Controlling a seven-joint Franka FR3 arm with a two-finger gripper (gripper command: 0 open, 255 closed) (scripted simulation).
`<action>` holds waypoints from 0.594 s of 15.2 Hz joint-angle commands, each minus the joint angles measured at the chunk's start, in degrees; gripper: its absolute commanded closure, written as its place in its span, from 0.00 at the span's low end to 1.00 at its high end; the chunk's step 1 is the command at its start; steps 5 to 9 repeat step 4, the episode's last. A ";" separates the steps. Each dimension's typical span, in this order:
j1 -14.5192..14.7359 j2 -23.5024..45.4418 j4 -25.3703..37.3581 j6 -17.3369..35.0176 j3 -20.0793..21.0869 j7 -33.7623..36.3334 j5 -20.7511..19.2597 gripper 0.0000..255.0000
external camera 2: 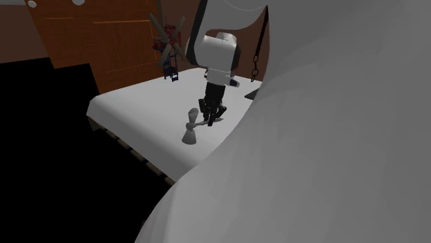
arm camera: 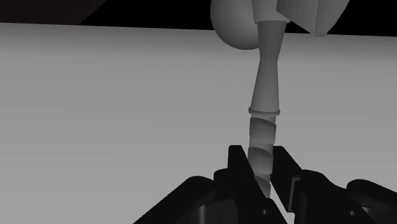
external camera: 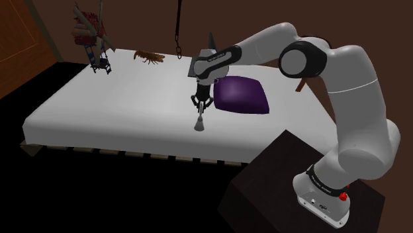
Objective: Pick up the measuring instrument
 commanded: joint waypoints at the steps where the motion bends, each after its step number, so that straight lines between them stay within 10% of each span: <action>1: 0.00 -1.22 -0.27 -0.94 0.02 0.25 -0.01 1.00; 9: -0.02 -1.81 -0.34 -1.44 0.02 0.36 -0.02 1.00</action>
